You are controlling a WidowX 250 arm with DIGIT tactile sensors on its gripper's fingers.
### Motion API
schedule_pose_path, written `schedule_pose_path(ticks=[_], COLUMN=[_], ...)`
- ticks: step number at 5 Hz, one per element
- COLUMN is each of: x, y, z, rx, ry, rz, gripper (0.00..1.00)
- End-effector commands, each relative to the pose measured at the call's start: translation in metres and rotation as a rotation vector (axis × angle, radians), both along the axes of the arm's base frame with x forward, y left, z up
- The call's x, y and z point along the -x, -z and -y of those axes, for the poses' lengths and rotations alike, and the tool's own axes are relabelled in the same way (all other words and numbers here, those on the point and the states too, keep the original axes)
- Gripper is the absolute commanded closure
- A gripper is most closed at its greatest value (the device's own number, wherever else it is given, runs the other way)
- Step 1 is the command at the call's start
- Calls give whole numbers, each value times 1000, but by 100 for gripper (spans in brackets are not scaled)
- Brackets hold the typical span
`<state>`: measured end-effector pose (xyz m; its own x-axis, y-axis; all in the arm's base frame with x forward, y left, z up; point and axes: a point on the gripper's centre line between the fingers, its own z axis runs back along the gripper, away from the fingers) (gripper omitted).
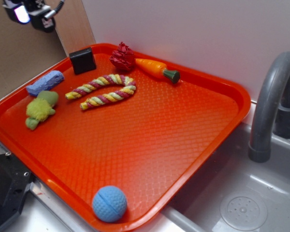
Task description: Grab the black box.
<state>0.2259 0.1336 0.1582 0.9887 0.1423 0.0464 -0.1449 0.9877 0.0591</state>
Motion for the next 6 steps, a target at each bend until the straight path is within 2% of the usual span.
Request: schedule_pose_path(ticks=[1, 2, 3, 4, 5, 6], x=[-38, -46, -46, -49, -56, -61], y=[1, 16, 21, 32, 47, 51], z=[-22, -14, -10, -13, -11, -10], rx=[-40, -33, -14, -33, -9, 9], ry=[6, 77, 202, 430, 589, 647], rz=[50, 41, 65, 59, 40, 35], gripper=[0, 0, 0, 0, 0, 0])
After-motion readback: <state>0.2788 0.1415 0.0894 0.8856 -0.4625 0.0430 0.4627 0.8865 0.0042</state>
